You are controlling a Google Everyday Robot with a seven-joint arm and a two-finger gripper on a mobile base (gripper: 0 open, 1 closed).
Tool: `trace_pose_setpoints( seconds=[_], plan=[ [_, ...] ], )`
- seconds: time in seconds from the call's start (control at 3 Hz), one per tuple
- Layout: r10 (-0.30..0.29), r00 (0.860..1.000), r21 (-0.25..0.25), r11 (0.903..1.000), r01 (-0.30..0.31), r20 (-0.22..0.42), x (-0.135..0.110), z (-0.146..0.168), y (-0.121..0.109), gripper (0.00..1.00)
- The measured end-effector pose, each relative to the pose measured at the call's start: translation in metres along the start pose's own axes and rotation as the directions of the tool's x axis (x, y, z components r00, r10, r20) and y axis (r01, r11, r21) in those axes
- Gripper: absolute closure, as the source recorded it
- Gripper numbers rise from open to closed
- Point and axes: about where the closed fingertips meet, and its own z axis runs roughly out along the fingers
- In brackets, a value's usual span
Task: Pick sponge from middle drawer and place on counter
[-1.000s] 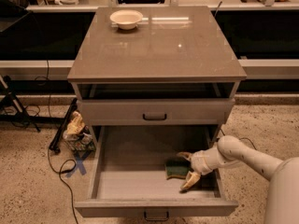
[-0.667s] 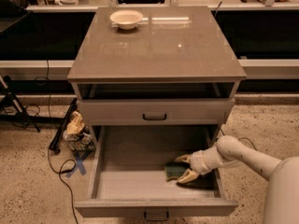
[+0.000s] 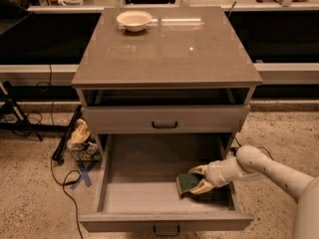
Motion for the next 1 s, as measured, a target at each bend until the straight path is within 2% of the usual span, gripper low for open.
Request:
trace_pose_setpoints(
  seconds=[0.33, 0.67, 1.0],
  plan=[
    [-0.044, 0.996, 0.047, 0.9981, 0.040, 0.079, -0.025, -0.044, 0.005, 1.00],
    [-0.109, 0.981, 0.116, 0.9891, 0.091, 0.159, -0.052, -0.101, 0.011, 1.00],
    [-0.168, 0.953, 0.116, 0.9829, 0.142, 0.252, -0.071, -0.130, 0.008, 1.00]
  ],
)
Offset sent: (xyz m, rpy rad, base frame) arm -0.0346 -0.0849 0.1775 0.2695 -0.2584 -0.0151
